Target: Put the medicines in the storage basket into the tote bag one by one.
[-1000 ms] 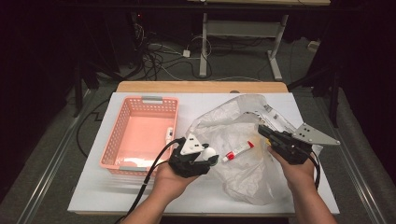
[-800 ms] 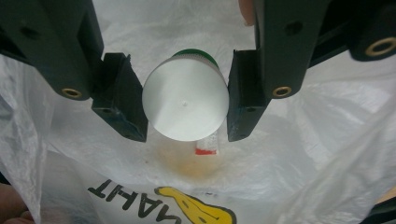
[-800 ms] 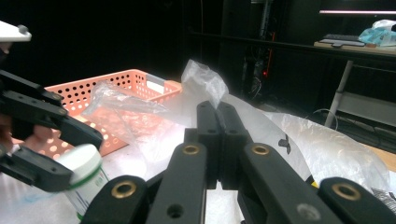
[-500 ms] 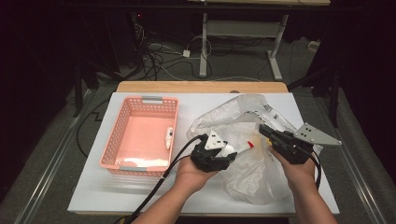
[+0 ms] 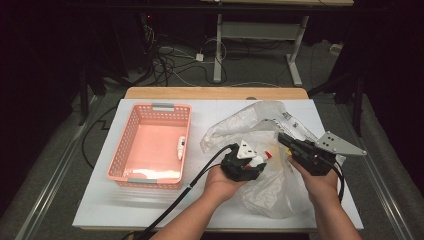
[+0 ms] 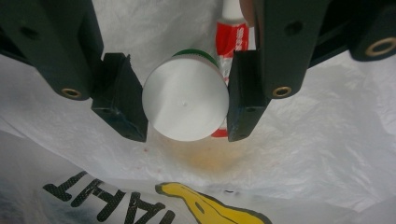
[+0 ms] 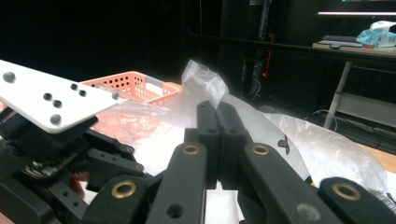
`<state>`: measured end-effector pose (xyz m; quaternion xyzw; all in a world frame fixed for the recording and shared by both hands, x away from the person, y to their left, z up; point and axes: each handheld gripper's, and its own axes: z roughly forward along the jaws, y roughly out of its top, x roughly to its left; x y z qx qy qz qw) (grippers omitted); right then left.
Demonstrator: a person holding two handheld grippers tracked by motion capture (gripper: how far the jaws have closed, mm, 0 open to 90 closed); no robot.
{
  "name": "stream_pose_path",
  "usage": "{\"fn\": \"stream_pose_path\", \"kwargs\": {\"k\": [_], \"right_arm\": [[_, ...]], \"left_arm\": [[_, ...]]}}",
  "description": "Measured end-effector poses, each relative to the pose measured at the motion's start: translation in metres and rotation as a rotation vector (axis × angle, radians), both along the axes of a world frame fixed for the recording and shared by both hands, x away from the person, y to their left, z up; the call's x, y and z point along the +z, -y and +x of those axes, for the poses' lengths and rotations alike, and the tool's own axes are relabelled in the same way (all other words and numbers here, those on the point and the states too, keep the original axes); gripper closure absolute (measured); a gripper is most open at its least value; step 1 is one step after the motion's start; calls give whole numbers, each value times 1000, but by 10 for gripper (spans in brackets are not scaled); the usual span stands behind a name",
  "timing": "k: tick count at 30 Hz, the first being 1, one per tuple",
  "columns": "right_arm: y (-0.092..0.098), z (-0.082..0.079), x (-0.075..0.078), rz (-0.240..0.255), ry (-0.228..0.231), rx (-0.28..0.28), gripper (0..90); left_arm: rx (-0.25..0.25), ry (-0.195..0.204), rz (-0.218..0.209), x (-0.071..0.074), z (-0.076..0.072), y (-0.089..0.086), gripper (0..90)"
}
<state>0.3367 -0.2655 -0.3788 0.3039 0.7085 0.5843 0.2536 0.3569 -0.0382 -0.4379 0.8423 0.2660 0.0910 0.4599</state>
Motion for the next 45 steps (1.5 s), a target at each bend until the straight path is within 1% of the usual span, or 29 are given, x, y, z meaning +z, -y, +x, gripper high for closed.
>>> {"fn": "stream_pose_path", "kwargs": {"k": [2,3,5,9,10,12,14,16,18,21,22,24,30,34,36,41,42,44,45], "right_arm": [[0,0,0,1,-2,-1,900],[1,0,0,0,1,0,900],[1,0,0,1,-1,0,900],[2,0,0,2,1,1,900],[2,0,0,3,0,1,900],[2,0,0,2,1,1,900],[2,0,0,4,0,-1,900],[2,0,0,6,-1,-2,900],[2,0,0,5,-1,-1,900],[2,0,0,4,1,1,900],[2,0,0,-4,3,2,900],[2,0,0,-5,4,2,900],[1,0,-1,0,-3,2,900],[2,1,-1,-2,-3,4,900],[2,1,0,-3,-2,4,900],[2,0,0,-3,-2,2,900],[2,0,0,1,0,2,900],[2,0,1,4,-2,2,900],[2,0,1,4,-2,1,900]], "left_arm": [[-7,-9,-15,-2,2,4,489],[-11,-10,-15,-3,3,6,489],[-16,-8,-3,-5,5,11,489],[-19,-26,9,-13,9,18,489],[-22,-30,21,-16,11,19,489],[-17,-35,23,-19,13,21,489],[-15,-38,5,-21,14,22,488],[-18,-43,-2,-22,15,22,488],[-21,-38,-4,-23,16,23,487],[-25,-34,-6,-23,16,23,486],[-26,-33,-6,-23,16,23,486],[-22,-36,-13,-24,17,23,485],[-23,-42,-13,-24,18,26,480],[-21,-45,-20,-23,18,25,445],[-20,-50,-25,-22,17,25,410],[-31,-41,-29,-17,12,20,407],[-32,-38,-27,-17,11,18,391],[-31,-37,-27,-15,10,14,390],[-29,-33,-35,-15,9,11,390]]}}
